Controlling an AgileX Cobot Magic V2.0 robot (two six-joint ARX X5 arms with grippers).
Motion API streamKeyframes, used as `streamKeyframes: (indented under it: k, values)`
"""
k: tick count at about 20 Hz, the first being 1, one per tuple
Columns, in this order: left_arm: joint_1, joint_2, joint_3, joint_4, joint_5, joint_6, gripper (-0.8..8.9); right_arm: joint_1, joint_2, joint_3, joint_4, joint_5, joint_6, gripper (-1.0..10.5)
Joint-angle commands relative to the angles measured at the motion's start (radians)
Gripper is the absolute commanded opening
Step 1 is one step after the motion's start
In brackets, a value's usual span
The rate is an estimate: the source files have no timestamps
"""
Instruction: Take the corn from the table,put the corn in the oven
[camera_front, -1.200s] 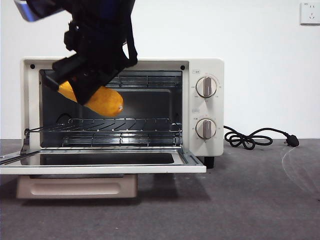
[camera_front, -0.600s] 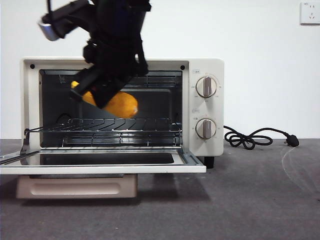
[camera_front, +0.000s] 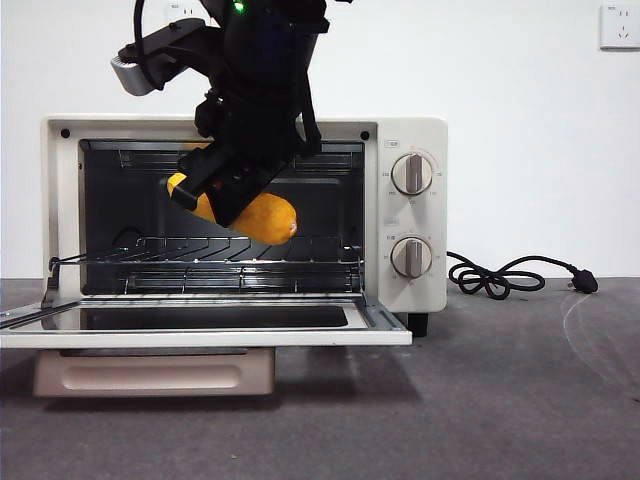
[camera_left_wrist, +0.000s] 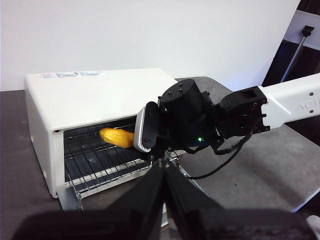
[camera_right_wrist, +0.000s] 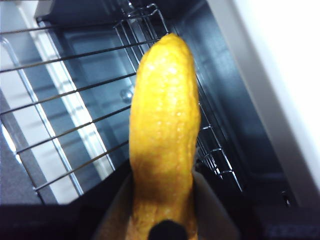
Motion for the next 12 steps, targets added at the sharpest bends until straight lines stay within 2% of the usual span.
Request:
streamKeyframes:
  k: [1,3,7,12]
  values:
    - [-0.003,-0.002,-0.003,0.001,-0.002,-0.005,-0.06,-0.011,0.018,-0.005,-0.013,-0.027,0.016,2.6]
    - [-0.003,-0.002,-0.003,0.003,-0.002,-0.005,-0.06,-0.011,0.018,-0.005,-0.013,-0.036,0.021,2.9]
    - [-0.003,-0.002,-0.003,0.003,-0.002,-0.005,-0.06,-0.011,0.018,-0.005,-0.017,-0.037,0.062,2.9]
    - [-0.003,-0.002,-0.003,0.003,-0.002,-0.005,-0.06,-0.008,0.018,-0.005,-0.018,-0.037,0.075,2.9]
